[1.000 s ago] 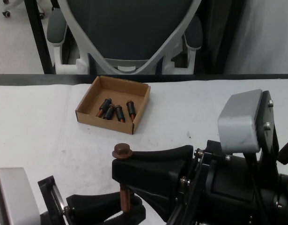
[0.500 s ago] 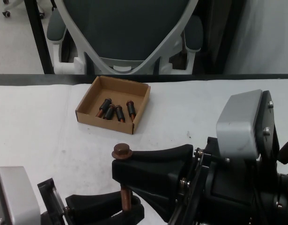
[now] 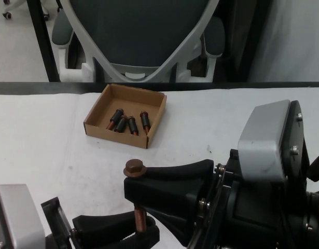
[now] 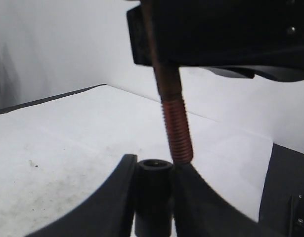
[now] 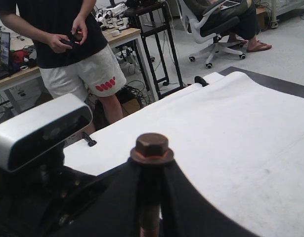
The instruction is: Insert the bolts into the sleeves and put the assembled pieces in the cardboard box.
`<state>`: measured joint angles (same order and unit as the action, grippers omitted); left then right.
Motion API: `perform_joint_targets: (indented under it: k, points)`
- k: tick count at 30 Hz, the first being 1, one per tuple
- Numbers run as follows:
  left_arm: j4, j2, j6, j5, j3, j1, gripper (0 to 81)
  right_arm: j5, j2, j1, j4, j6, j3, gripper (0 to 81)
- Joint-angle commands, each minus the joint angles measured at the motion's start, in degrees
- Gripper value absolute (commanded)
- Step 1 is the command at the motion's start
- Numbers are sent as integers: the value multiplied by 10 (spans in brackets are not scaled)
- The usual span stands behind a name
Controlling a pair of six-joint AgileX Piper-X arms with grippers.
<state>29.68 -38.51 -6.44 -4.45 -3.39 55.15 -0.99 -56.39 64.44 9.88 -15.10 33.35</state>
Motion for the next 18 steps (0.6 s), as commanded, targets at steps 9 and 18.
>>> perform_joint_targets:
  k: [9, 18]
  points:
    - [49, 0, 4, 1, -6, 1, 8, -2, 1, 0, -16, 20, 4, 2]
    - [17, 0, 3, -5, -6, 1, 8, -16, 1, 0, -14, 43, 8, 2]
